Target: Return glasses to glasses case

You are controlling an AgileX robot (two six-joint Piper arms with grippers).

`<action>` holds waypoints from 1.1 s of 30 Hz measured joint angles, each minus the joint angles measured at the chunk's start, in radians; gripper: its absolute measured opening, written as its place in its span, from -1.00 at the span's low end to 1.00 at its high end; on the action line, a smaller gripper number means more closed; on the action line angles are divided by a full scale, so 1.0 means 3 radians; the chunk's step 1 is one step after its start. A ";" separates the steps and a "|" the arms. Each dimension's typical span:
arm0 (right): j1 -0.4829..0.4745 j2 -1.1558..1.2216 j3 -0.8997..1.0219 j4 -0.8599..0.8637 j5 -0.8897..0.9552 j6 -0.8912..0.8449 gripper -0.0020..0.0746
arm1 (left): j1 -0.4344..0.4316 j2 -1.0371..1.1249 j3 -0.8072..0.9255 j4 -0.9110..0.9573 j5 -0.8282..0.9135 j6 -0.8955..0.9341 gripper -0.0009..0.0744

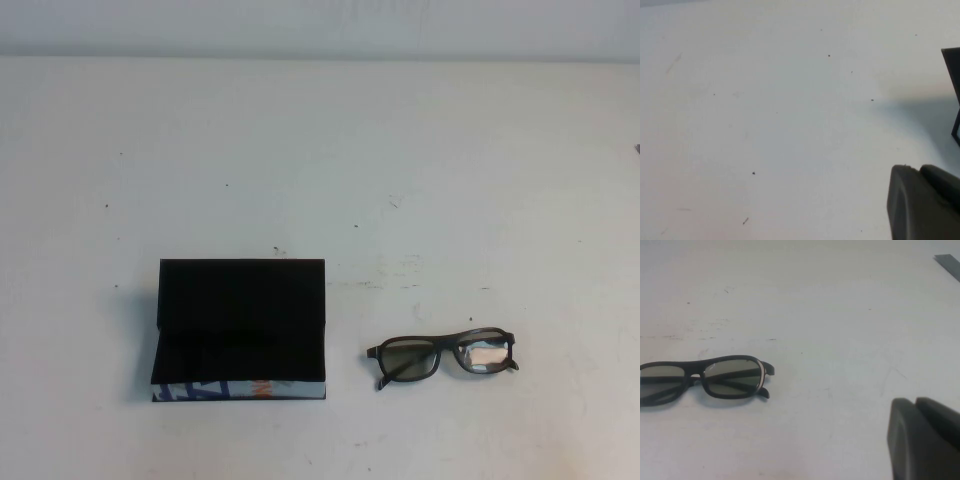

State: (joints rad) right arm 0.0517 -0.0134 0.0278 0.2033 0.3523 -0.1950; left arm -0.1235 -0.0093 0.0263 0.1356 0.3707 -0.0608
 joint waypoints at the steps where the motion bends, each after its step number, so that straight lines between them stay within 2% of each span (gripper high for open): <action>1: 0.0000 0.0000 0.0000 0.0000 0.0000 0.0000 -0.98 | 0.0000 0.0000 0.0000 0.0000 0.0000 0.0000 -0.98; 23: 0.0000 0.0000 0.0000 0.0046 0.0000 0.0000 -0.98 | 0.0000 0.0000 0.0000 0.0000 0.0000 0.0000 -0.98; 28: 0.0000 0.0000 0.0000 0.0795 -0.0388 0.0000 -0.98 | 0.0000 0.0000 0.0000 0.0000 0.0000 0.0000 -0.98; 33: 0.0000 0.0000 0.0000 0.2150 -0.1045 0.0000 -0.98 | 0.0000 0.0000 0.0000 0.0000 0.0000 0.0000 -0.98</action>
State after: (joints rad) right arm 0.0517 -0.0134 0.0278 0.8484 0.0389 -0.1950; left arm -0.1235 -0.0093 0.0263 0.1356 0.3707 -0.0608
